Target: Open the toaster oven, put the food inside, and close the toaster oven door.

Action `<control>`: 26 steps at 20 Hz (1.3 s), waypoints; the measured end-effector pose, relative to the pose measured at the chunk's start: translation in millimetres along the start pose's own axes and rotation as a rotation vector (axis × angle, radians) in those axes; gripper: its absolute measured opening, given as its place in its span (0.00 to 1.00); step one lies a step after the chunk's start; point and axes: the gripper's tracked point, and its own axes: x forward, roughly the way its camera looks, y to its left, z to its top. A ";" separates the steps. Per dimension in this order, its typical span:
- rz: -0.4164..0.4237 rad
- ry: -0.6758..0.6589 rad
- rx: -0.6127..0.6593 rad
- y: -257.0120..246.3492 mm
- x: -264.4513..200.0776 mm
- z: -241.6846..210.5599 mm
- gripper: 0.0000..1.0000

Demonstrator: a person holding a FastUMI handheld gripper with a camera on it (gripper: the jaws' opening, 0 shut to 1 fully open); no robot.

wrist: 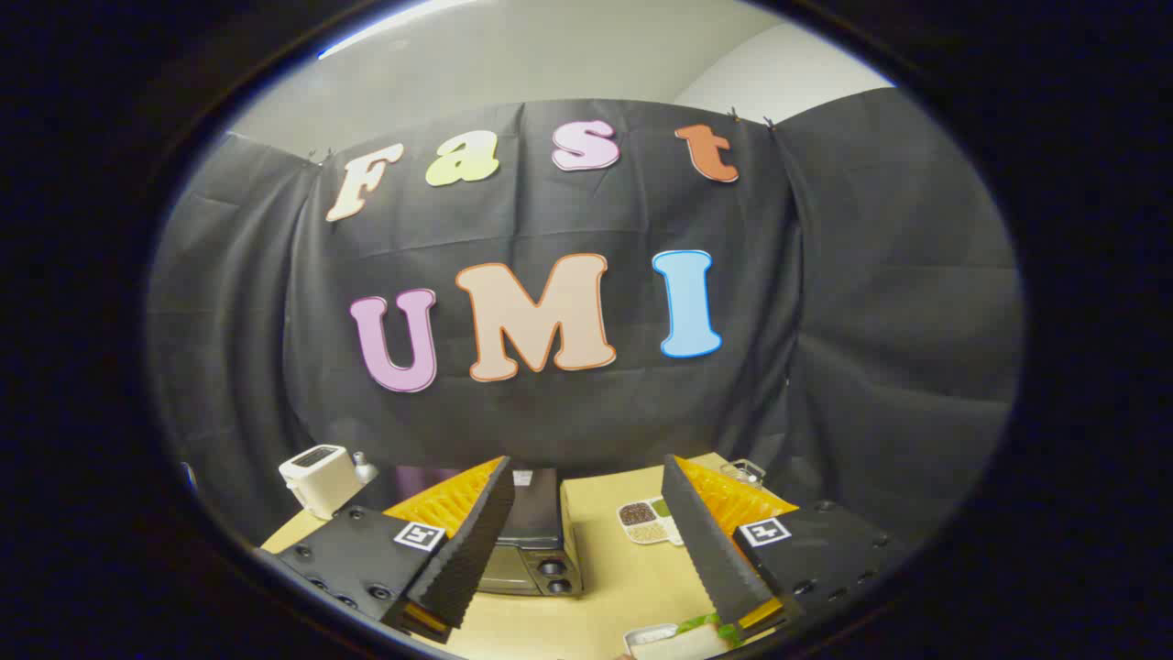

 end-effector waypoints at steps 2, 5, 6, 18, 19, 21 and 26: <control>0.021 0.005 0.010 10.4 1.9 -3.6 0.98; 0.051 0.000 0.022 22.8 4.4 -4.5 0.98; 0.061 0.003 0.022 26.1 4.8 -7.2 0.98; 0.122 -0.016 0.035 51.5 19.5 -1.8 0.98; 0.126 -0.014 0.041 57.4 21.7 -4.3 0.98; 0.135 -0.021 0.047 69.8 26.7 -9.3 0.98; 0.190 -0.012 0.043 119.8 43.6 -42.8 0.98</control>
